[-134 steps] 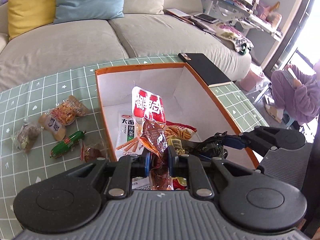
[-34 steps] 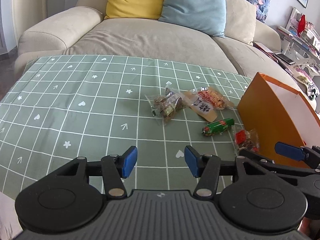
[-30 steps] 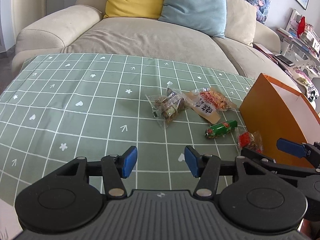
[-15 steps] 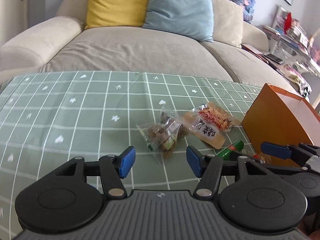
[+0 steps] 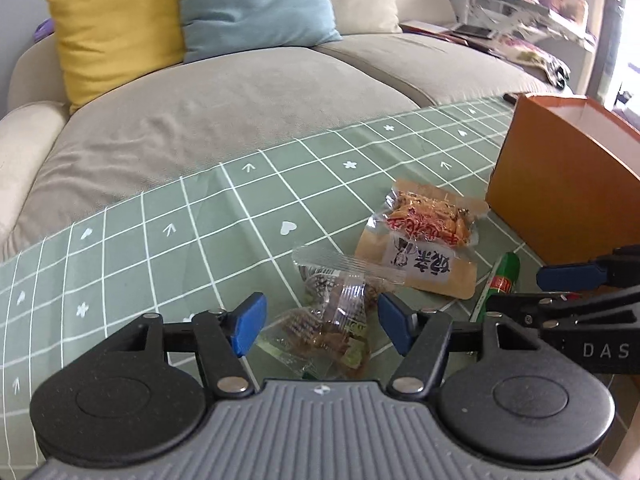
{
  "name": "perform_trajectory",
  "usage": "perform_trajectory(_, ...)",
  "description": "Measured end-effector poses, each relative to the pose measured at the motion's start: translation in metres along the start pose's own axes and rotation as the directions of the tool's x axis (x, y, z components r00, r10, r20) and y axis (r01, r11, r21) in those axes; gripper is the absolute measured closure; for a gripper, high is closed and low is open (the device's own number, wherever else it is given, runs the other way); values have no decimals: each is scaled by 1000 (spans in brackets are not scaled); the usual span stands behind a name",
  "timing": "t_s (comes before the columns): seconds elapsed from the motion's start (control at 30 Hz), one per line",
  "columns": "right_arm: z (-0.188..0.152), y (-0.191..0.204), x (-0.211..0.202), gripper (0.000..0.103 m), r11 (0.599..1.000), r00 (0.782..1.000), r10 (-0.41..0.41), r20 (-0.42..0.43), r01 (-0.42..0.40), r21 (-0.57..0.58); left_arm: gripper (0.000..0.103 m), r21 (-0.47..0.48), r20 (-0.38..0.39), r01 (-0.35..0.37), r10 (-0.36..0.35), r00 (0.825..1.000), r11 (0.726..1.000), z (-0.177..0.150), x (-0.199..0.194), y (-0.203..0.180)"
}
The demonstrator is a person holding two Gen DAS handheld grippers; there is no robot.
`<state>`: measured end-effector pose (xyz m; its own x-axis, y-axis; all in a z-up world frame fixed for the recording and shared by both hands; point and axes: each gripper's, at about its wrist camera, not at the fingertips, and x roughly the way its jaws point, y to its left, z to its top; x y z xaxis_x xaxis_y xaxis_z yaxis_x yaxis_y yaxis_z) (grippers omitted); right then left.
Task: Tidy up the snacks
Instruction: 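Grasp the clear nut packet with the left tool while the right tool grasps the green sausage stick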
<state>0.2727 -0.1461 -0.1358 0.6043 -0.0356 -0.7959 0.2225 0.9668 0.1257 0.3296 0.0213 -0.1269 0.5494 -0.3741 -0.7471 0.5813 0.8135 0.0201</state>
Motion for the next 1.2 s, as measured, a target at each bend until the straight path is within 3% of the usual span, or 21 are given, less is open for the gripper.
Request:
perform_trajectory(0.2,4,-1,4,54,999,999,43,-3,-43,23,39,-11,-38,-27,26,999,1000,2,9,-7)
perform_trajectory(0.37,7,6,11,55,998,998,63,-28,-63,21,49,-51,-72,-92,88,993,994,0,3,-12)
perform_trajectory(0.47,7,10,19,59,998,996,64,-60,-63,22,50,-124,-94,-113,101,990,986,-5,-5,-8)
perform_trajectory(0.5,7,12,18,64,998,997,55,-57,-55,13,50,-133,-102,-122,108,989,984,-7,-8,-8)
perform_trajectory(0.77,-2,28,11,71,989,996,52,-79,-62,-135,51,-189,-188,-201,166,968,961,-27,-33,-21)
perform_trajectory(1.2,-55,26,-36,74,949,986,110,-128,-143,-281,51,-293,-253,-219,145,956,931,-74,-86,-51)
